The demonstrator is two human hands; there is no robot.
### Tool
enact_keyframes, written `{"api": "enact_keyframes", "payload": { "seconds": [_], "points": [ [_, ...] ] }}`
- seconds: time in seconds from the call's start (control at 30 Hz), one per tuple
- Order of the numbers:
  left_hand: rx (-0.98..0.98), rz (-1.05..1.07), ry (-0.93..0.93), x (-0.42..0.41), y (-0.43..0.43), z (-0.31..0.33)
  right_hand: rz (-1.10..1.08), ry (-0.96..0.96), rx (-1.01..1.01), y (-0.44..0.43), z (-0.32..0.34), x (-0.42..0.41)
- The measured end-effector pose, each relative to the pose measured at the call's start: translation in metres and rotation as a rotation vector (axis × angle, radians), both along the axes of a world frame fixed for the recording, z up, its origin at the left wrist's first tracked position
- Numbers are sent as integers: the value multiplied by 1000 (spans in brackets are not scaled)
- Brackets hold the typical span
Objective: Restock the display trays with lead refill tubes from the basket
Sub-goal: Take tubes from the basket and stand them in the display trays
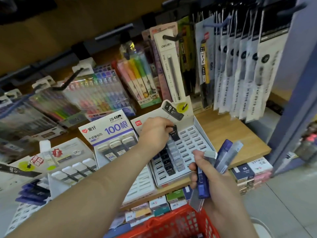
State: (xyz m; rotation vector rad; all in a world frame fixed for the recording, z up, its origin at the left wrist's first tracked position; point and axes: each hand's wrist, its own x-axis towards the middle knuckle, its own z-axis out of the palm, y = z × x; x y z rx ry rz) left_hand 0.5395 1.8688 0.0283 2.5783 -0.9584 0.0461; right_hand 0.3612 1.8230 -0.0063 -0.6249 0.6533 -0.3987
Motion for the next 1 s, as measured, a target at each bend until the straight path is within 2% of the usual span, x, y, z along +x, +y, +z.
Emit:
{"api": "enact_keyframes", "payload": {
  "seconds": [0.23,0.33,0.37,0.4,0.47,0.5,0.6,0.7,0.87,1.0],
  "points": [
    [190,-39,-107,1,-12,-12,114,-42,-45,2,4,1],
    [157,-59,-180,-10,-13,-3,157,-49,-77,1,4,0],
    [53,-48,-87,-18,-13,4,172,-52,-83,1,4,-1],
    [-79,-19,99,-29,-12,14,188,-54,-86,2,5,-1],
    [-275,-27,595,-50,-4,31,213,-58,-83,3,7,-1],
    [-253,-58,727,-58,2,37,221,-62,-78,4,8,-1],
    [-187,-149,886,-71,19,43,230,-82,-60,6,11,-1],
    [-262,-168,903,-69,29,36,269,-96,-68,9,13,-2],
    [-426,-22,811,-59,37,35,390,-153,-66,6,15,-7],
    [-529,11,744,-61,45,35,426,-141,-83,8,17,-7]
  ]
}}
